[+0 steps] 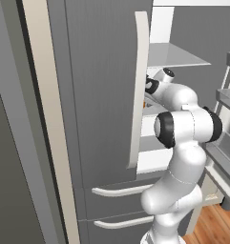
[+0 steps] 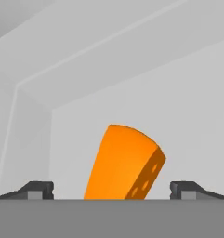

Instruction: Retrieve the sausage and cheese from the fridge and place them on the cutting board on the counter.

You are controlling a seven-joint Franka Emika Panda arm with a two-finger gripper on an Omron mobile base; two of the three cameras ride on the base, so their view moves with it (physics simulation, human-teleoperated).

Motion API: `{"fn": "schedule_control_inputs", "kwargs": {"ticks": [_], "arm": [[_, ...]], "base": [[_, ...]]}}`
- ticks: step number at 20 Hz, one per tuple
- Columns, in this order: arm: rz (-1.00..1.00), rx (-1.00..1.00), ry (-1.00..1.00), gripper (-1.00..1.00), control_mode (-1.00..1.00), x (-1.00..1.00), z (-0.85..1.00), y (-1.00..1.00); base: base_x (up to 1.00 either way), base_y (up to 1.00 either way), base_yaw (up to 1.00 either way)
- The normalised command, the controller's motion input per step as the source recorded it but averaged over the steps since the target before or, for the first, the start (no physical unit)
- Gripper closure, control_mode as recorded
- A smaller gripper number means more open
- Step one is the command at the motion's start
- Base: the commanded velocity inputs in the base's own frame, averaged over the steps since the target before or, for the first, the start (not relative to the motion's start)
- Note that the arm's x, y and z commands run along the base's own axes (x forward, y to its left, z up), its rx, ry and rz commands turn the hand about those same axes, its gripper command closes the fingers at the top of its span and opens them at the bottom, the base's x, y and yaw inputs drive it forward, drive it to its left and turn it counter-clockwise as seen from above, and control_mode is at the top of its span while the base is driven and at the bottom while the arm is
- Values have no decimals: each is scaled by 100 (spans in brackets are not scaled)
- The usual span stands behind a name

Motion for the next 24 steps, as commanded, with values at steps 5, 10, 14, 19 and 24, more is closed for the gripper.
{"fn": "schedule_control_inputs", "kwargs": {"ticks": [5,10,14,19,24], "arm": [[0,0,0,-100,-100,1,-21,0],[0,0,0,-100,-100,8,-14,0],[0,0,0,100,-100,5,-21,0],[0,0,1,100,-100,3,-30,0],[0,0,3,100,-100,0,-25,0]], "base": [[0,0,0],[0,0,0],[0,0,0],[0,0,0],[0,0,0]]}}
